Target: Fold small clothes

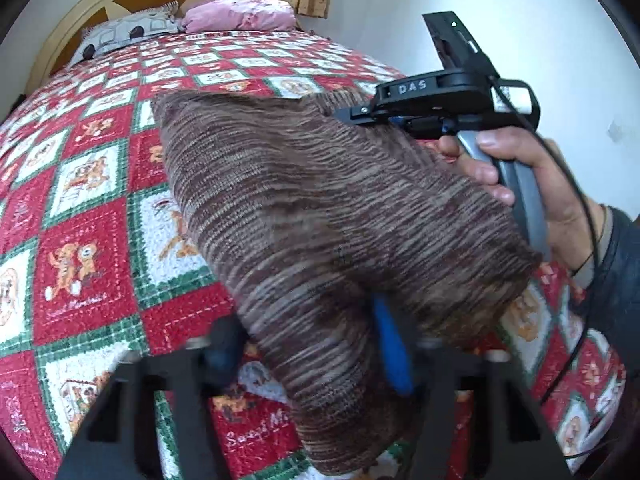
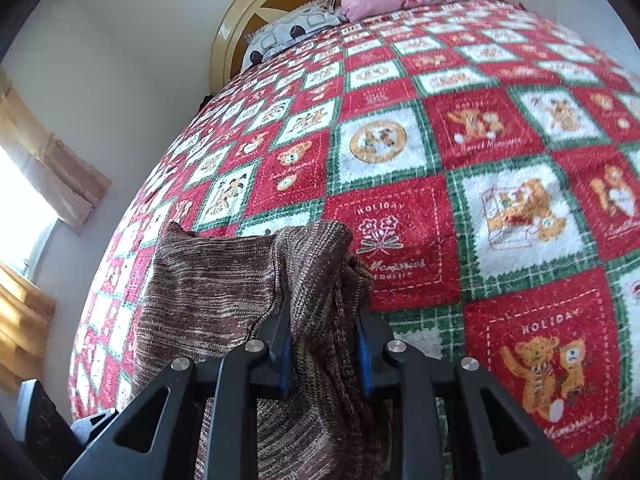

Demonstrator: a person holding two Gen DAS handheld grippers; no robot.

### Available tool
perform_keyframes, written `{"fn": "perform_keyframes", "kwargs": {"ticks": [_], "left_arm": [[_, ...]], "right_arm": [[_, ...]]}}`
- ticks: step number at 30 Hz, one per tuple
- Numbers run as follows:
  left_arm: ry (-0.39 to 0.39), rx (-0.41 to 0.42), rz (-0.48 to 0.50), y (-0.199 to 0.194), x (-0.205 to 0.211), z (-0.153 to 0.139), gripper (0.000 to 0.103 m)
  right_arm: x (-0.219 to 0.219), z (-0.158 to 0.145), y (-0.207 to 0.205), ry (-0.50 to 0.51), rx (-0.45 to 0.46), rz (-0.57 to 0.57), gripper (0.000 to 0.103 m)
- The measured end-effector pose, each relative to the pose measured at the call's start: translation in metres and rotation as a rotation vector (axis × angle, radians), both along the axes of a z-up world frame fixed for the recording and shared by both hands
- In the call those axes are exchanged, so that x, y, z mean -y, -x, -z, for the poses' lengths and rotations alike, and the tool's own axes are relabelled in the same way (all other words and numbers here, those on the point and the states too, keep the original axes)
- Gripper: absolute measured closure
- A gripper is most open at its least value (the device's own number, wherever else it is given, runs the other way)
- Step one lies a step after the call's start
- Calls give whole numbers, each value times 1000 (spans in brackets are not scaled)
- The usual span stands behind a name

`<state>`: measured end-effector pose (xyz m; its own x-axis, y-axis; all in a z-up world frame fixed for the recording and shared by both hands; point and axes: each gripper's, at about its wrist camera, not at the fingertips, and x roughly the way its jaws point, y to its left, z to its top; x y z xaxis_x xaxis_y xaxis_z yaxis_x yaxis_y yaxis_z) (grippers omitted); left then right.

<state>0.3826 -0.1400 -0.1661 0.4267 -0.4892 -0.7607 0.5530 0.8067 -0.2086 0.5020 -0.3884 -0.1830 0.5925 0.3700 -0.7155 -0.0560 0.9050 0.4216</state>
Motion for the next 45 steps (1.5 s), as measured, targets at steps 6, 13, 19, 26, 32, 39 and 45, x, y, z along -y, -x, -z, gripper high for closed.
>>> {"fn": "perform_keyframes", "kwargs": {"ticks": [6, 13, 19, 26, 32, 39, 45], "left_arm": [[-21, 49, -7, 11, -5, -7, 75], [-28, 87, 3, 28, -21, -28, 80], [-71, 128, 7, 47, -39, -44, 81], [-70, 167, -36, 73, -84, -62, 81], [-86, 209, -98, 102, -133, -77, 81], [-106, 242, -171, 129, -176, -87, 81], [-106, 252, -242, 146, -213, -89, 81]], "right_arm": [[-7, -24, 17, -3, 67, 17, 80], [-33, -56, 40, -6, 127, -16, 81], [-58, -70, 53, -25, 135, -57, 81], [-103, -86, 71, -70, 154, -133, 81], [-154, -100, 86, -106, 173, -221, 81], [-219, -112, 95, -138, 184, -322, 82], [-275, -114, 96, -150, 175, -395, 81]]}}
